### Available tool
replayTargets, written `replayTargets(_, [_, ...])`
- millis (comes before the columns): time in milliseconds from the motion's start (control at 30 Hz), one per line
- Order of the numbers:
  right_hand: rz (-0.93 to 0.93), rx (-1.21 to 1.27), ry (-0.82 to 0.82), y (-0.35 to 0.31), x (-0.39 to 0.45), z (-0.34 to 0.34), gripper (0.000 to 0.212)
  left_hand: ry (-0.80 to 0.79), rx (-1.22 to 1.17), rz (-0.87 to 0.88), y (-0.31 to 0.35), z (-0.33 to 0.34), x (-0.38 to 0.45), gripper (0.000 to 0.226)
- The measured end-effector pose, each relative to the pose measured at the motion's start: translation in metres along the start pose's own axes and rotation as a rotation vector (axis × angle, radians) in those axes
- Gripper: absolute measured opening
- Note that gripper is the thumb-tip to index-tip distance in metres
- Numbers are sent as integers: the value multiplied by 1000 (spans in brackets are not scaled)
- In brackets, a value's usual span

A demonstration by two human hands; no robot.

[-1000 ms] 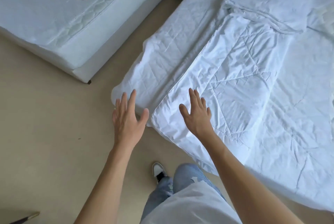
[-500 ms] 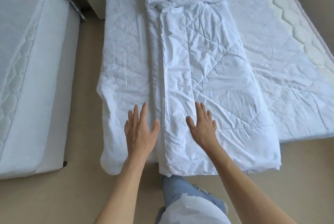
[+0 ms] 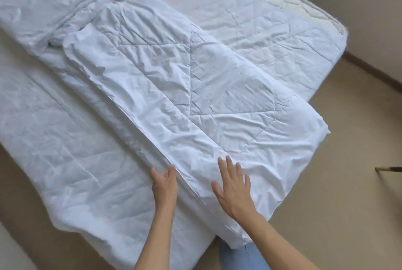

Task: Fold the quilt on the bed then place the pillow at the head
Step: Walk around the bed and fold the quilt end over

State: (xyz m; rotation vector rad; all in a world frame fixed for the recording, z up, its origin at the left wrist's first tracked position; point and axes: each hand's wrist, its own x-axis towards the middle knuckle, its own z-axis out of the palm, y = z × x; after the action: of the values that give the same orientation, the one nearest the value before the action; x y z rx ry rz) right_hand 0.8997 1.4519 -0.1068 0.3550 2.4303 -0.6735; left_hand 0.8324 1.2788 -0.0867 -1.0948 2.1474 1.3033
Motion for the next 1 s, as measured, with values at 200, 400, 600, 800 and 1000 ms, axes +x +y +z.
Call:
replayTargets(200, [156, -31, 149, 15, 1, 72, 74, -133, 12, 102, -3, 7, 81, 52])
replayTargets(400, [325, -21, 359, 27, -16, 131, 64, -126, -151, 200, -45, -2, 94, 31])
replayTargets(600, [542, 281, 457, 52, -47, 164, 70, -264, -248, 42, -85, -6, 98, 21])
replayTargets(800, [540, 512, 551, 49, -54, 174, 77, -417, -339, 31, -60, -11, 109, 15])
replayTargets(1000, [641, 821, 700, 45, -37, 179, 74, -349, -424, 47, -44, -7, 132, 13])
